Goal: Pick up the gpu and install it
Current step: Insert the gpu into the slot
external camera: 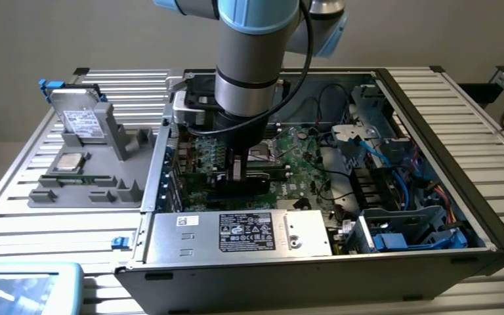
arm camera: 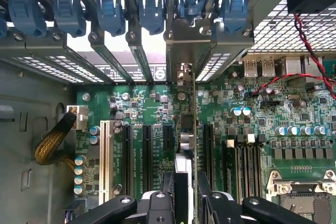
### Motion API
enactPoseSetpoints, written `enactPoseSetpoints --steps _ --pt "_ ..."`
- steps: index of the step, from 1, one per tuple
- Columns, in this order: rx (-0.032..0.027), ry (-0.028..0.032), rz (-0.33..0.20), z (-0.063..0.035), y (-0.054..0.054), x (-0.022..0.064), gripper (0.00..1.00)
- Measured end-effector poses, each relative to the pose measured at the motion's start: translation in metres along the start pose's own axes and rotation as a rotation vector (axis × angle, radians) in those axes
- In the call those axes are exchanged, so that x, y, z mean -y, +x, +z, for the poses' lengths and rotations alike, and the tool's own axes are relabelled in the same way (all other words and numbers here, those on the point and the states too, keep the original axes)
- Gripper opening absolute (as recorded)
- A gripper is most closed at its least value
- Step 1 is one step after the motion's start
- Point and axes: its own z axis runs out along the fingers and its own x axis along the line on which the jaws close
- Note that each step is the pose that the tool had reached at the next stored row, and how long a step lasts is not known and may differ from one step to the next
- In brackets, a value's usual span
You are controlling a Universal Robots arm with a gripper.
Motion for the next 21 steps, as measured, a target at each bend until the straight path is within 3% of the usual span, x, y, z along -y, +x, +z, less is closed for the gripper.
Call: enactPoseSetpoints --steps 21 --pt "-0.0015 -0.001 0.0 0.0009 -0.0002 0.0002 0.28"
